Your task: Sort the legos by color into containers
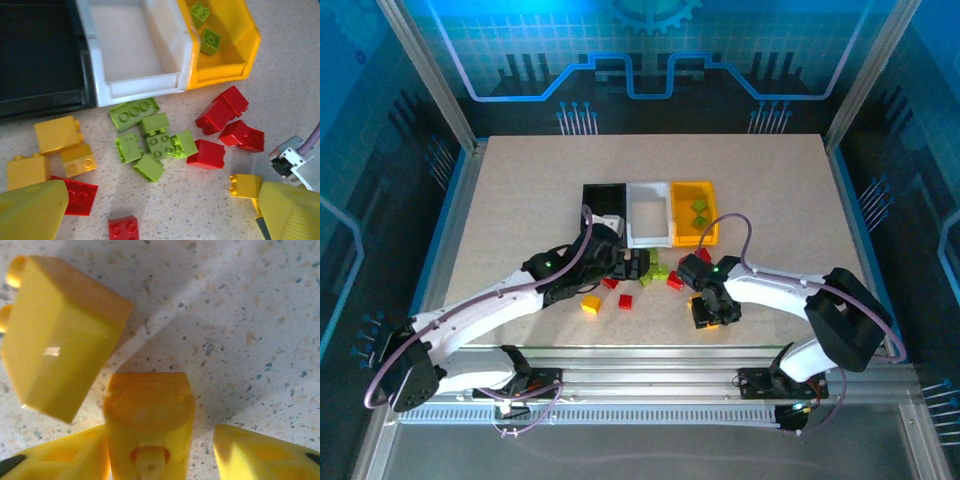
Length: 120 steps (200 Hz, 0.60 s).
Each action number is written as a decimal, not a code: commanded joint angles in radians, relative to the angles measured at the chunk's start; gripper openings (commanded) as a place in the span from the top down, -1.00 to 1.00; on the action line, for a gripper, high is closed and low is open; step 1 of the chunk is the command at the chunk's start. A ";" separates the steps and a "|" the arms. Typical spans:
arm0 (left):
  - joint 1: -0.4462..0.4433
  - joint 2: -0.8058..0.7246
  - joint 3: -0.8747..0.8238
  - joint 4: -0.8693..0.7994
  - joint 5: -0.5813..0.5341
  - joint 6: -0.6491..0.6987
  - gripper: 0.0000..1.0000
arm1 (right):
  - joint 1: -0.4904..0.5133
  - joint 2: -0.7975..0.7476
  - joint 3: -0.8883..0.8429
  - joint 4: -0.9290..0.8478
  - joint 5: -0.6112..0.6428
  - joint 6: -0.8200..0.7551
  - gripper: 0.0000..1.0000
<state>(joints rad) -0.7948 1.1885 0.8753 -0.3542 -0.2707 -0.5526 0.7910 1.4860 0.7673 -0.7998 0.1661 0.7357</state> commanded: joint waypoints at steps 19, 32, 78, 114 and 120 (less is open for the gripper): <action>0.003 -0.061 -0.052 -0.054 -0.095 -0.031 -0.98 | 0.008 -0.009 -0.010 0.017 0.027 0.009 0.14; 0.003 -0.070 -0.063 -0.064 -0.110 -0.038 -0.98 | 0.007 -0.027 -0.009 0.021 0.033 -0.003 0.22; 0.004 -0.075 -0.072 -0.134 -0.185 -0.072 -0.98 | 0.002 -0.162 0.051 -0.023 0.040 -0.076 0.46; 0.004 -0.095 -0.101 -0.147 -0.202 -0.098 -0.98 | -0.043 -0.138 0.297 0.006 0.034 -0.185 0.48; 0.005 -0.099 -0.105 -0.147 -0.200 -0.098 -0.98 | -0.056 -0.106 0.343 0.026 0.023 -0.198 0.48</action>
<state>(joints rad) -0.7948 1.1187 0.7933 -0.4633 -0.4313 -0.6193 0.7773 1.3323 0.9390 -0.8242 0.1822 0.6178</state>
